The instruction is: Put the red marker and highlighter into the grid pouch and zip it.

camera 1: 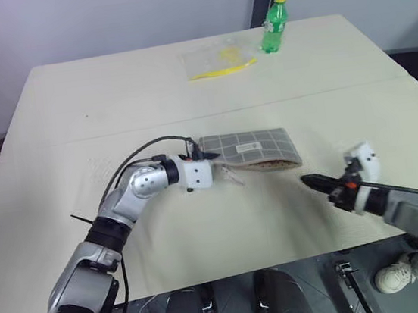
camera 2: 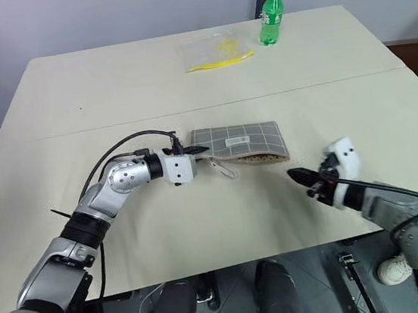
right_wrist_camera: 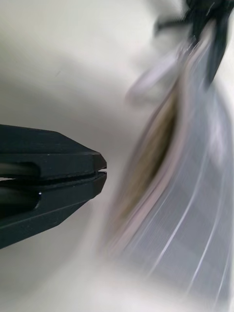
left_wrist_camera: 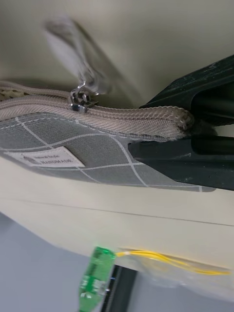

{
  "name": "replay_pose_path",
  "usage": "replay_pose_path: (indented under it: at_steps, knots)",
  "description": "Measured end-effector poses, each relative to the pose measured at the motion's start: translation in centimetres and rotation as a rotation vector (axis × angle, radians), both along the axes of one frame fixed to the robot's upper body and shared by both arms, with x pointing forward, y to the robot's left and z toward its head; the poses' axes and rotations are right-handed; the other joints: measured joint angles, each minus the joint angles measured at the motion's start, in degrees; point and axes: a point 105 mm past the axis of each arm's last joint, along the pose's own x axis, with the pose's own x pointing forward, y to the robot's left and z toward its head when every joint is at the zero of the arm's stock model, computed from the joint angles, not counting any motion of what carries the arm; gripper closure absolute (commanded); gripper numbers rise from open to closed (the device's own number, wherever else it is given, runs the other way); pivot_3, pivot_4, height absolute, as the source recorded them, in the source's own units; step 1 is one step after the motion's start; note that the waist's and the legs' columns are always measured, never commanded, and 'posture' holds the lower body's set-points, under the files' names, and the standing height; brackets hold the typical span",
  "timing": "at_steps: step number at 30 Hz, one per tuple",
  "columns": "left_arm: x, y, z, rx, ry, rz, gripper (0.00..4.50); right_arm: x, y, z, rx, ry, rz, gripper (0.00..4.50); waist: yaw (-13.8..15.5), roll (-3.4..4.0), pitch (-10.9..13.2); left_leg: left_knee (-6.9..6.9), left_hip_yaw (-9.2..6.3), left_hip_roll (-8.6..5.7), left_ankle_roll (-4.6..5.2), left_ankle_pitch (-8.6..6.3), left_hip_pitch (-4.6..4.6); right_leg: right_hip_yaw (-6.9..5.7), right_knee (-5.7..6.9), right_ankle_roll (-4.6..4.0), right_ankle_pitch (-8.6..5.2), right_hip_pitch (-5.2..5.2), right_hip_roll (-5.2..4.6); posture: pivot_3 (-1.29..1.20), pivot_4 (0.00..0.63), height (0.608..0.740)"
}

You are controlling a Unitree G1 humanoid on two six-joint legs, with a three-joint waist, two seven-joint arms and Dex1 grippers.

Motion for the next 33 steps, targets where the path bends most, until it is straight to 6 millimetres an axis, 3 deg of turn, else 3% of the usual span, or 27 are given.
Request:
replay_pose_path:
  at_steps: [3, 6, 9, 10, 12, 14, 16, 19, 26, 33]
  knots:
    - [0.4, 0.7, 0.1, -0.029, 0.017, 0.028, 4.50, -0.7, -2.4, -0.1, -0.064, -0.003, -0.032, 4.44, 0.0, -0.01, 0.0, 0.00, 0.00, 0.00, 0.00, 0.00, 0.01, 0.00, 0.00, 0.00, 0.00, 0.01, 0.00, 0.00, 0.150, 0.740]
    - [0.7, 1.3, 0.4, -0.065, 0.029, 0.051, 4.50, -0.8, -2.4, 0.0, -0.080, -0.033, -0.022, 4.44, -0.1, -0.01, 0.0, 0.00, 0.00, 0.01, 0.00, 0.00, 0.03, 0.01, 0.00, 0.00, 0.00, 0.01, 0.00, 0.00, 0.150, 0.740]
    - [0.7, 1.1, 0.6, -0.091, 0.040, 0.047, 4.50, 0.1, -0.3, 0.9, -0.032, -0.104, 0.002, 4.44, -0.2, -0.01, 0.0, 0.00, 0.00, 0.04, -0.03, 0.01, 0.04, 0.01, 0.01, 0.00, 0.00, 0.01, 0.02, 0.00, 0.150, 0.740]
    - [0.7, 0.8, 0.6, -0.101, 0.041, 0.041, 4.50, 0.5, 1.4, 1.4, 0.003, -0.140, 0.031, 4.21, -0.2, 0.00, 0.0, 0.00, -0.01, 0.04, -0.04, 0.02, 0.04, 0.01, 0.02, 0.00, 0.00, 0.00, 0.01, 0.00, 0.150, 0.740]
    - [0.5, 0.1, 0.9, -0.115, 0.038, 0.024, 4.50, 0.6, 4.8, 1.8, 0.090, -0.160, 0.103, 3.61, 0.0, -0.01, 0.0, 0.00, -0.05, 0.04, -0.04, 0.02, 0.02, -0.01, 0.02, 0.01, 0.00, 0.01, 0.01, 0.00, 0.150, 0.740]
    - [0.4, -0.1, 0.9, -0.109, 0.032, 0.018, 4.50, 0.8, 6.9, 1.3, 0.152, -0.145, 0.118, 2.61, 0.1, -0.01, 0.0, 0.00, -0.05, -0.02, -0.02, 0.00, 0.01, -0.02, -0.01, 0.00, 0.00, -0.08, -0.02, 0.00, 0.150, 0.740]
    - [0.3, -0.2, 0.9, -0.098, 0.023, 0.012, 4.50, 0.8, 8.5, 0.3, 0.184, -0.105, 0.119, 1.43, 0.1, -0.01, 0.0, 0.01, -0.04, -0.05, 0.04, -0.03, 0.00, -0.01, -0.08, -0.01, 0.00, -0.07, -0.05, 0.00, 0.150, 0.740]
    - [0.3, -0.6, 1.1, -0.095, 0.011, 0.002, 4.50, 1.3, 10.1, -0.2, 0.200, -0.100, 0.102, 0.03, 0.0, -0.01, 0.0, 0.02, 0.00, -0.06, 0.03, -0.04, 0.00, 0.00, -0.08, -0.01, 0.00, -0.04, -0.06, 0.00, 0.150, 0.740]
    - [-0.1, -1.6, 1.7, -0.094, -0.012, -0.025, 4.50, 3.2, 12.8, 0.8, 0.260, -0.130, 0.101, 0.03, -0.1, 0.00, 0.0, 0.01, 0.00, -0.01, -0.01, 0.01, 0.00, 0.00, 0.04, 0.01, 0.01, -0.01, 0.00, 0.00, 0.150, 0.740]
    - [-0.6, -2.4, 1.8, -0.085, -0.024, -0.054, 4.50, 4.4, 13.8, 0.9, 0.287, -0.123, 0.091, 0.03, -0.2, 0.00, 0.0, 0.01, 0.01, -0.01, -0.01, 0.01, 0.00, 0.00, 0.05, 0.01, 0.01, -0.01, 0.01, 0.00, 0.150, 0.740]
